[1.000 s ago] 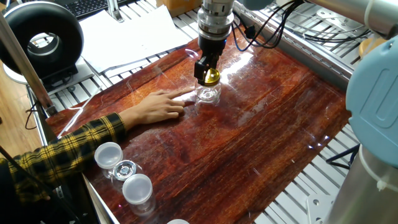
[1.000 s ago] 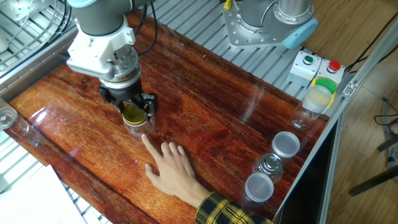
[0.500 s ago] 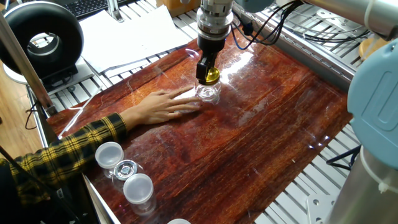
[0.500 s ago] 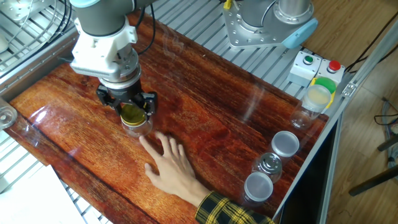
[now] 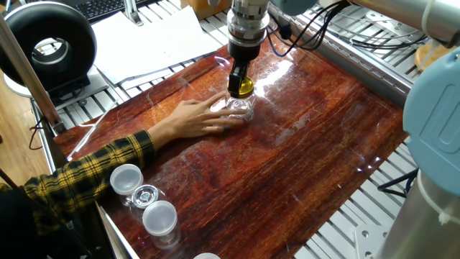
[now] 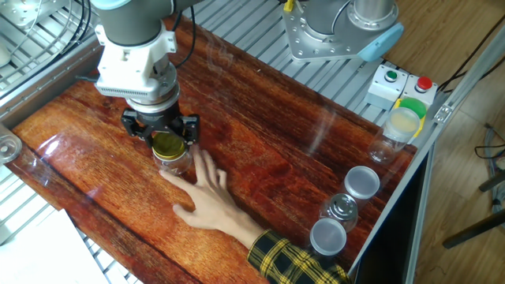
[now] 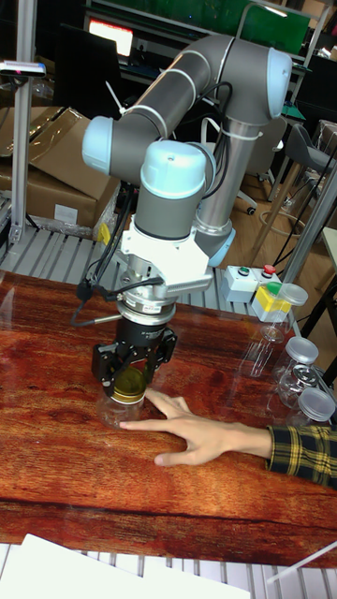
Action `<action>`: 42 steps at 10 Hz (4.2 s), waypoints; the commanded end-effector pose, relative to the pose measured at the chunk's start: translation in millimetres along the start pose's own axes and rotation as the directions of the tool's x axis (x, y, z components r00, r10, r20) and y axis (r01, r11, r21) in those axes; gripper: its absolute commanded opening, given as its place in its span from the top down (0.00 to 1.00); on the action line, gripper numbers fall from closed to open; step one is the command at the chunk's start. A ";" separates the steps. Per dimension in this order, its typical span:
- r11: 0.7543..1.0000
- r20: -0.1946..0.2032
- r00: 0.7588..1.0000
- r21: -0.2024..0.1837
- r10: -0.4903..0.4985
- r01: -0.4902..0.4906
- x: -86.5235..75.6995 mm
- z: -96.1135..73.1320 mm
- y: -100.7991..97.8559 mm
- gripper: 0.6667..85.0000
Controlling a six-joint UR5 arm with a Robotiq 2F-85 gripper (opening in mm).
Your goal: Unscrew the lid from the jar
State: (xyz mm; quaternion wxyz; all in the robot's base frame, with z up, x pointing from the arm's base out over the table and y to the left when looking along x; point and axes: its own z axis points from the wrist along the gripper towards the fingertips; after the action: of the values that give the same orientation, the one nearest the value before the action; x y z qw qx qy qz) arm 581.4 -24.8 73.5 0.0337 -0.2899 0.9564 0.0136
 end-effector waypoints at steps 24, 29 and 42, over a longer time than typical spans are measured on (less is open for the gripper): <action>0.994 -0.025 0.995 -0.041 0.100 -0.101 5.7 -1.3 -2.2 0.07; 0.918 -0.063 0.923 -0.100 0.379 -0.384 5.7 -2.8 14.2 0.13; 0.873 -0.117 0.873 -0.072 0.473 -0.482 26.6 -1.8 13.7 0.17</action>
State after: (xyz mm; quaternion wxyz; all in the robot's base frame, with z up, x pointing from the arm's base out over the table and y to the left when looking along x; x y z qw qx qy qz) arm 553.7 -24.0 72.5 -0.0310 -0.0489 0.9967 0.0569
